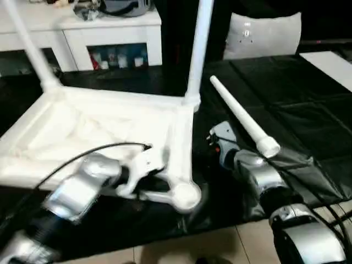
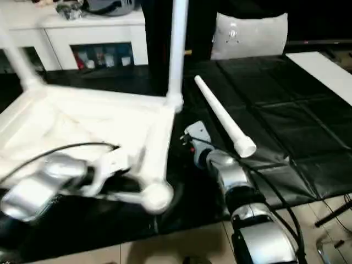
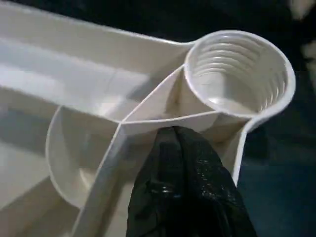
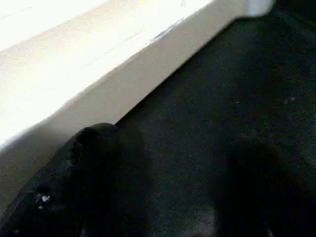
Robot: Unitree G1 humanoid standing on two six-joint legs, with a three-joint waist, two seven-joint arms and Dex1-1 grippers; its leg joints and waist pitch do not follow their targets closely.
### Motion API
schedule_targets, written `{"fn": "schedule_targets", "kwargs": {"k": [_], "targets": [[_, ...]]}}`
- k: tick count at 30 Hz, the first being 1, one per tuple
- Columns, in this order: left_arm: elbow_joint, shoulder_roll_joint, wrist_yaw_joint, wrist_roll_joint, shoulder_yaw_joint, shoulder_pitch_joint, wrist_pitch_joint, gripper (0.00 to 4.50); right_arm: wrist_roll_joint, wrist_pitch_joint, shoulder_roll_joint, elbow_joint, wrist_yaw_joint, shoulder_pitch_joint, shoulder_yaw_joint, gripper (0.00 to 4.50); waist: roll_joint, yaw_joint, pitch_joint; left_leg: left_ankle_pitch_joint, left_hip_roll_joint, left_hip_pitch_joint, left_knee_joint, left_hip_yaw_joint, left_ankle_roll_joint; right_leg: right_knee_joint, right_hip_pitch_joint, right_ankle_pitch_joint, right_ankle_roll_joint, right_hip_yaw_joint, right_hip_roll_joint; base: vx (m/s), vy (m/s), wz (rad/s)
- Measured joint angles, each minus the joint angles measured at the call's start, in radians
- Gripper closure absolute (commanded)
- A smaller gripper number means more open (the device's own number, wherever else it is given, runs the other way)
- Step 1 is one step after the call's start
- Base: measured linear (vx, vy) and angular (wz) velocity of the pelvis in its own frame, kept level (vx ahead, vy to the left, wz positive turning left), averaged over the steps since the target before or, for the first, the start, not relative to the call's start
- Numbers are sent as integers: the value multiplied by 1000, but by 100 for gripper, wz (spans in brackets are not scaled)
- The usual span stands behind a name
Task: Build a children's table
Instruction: Rotate table base
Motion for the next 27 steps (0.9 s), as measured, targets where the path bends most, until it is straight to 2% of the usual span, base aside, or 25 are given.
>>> {"fn": "schedule_targets", "kwargs": {"k": [6, 9, 12, 16, 20, 23, 25, 27], "targets": [[143, -75, 184, 68, 1, -68, -105, 443, 0, -8, -18, -15, -30, -2, -11, 0, 0, 6, 0, 0, 0, 0, 0, 0, 0, 0, 0, 0, 0, -1, 0, 0, 0, 0], [157, -86, 232, 79, 11, -74, -131, 443, 1, 5, -25, -39, -46, -1, -15, 0, 0, 6, 0, 0, 0, -1, 0, 0, 0, 0, 0, 0, 0, -1, 0, 0, 0, 0], [184, -129, 268, 75, 45, -76, -169, 443, 4, 28, -38, -66, -67, 4, -35, 0, 0, 13, 0, 0, 0, -2, 0, 0, 0, -1, -1, 0, 0, -1, 0, 0, 0, 0], [176, -185, 302, 29, 101, -73, -206, 443, 13, 37, -63, -161, -95, 33, -72, 0, 0, 33, 0, 0, 0, -1, 0, 0, 0, -1, -1, 0, 0, -1, -1, 0, 0, 0], [147, -197, 341, 0, 136, -63, -193, 443, 23, 46, -64, -247, -116, 80, -85, 0, 1, 34, 0, 0, 0, -1, -1, 0, 0, -1, -1, 0, 0, -1, 0, 0, 0, 0], [104, -226, 379, -52, 201, -47, -154, 416, 27, 79, -50, -368, -151, 138, -93, 0, 3, 33, 1, 0, 0, -1, -1, 0, 0, -1, -1, 0, 0, -1, 0, 0, 0, 0], [54, -251, 429, -92, 274, -24, -140, 416, 51, 106, -30, -486, -168, 186, -108, 0, 4, 30, 1, 0, 0, -1, -2, 0, 0, -1, -1, 0, 1, -1, 0, 0, 0, 0], [16, -270, 490, -117, 341, -11, -127, 386, 61, 111, -18, -582, -178, 223, -114, 0, 4, 30, 1, 0, 1, 0, -2, 0, 0, -1, -1, -1, 1, -2, 0, 0, 0, 0]]}}
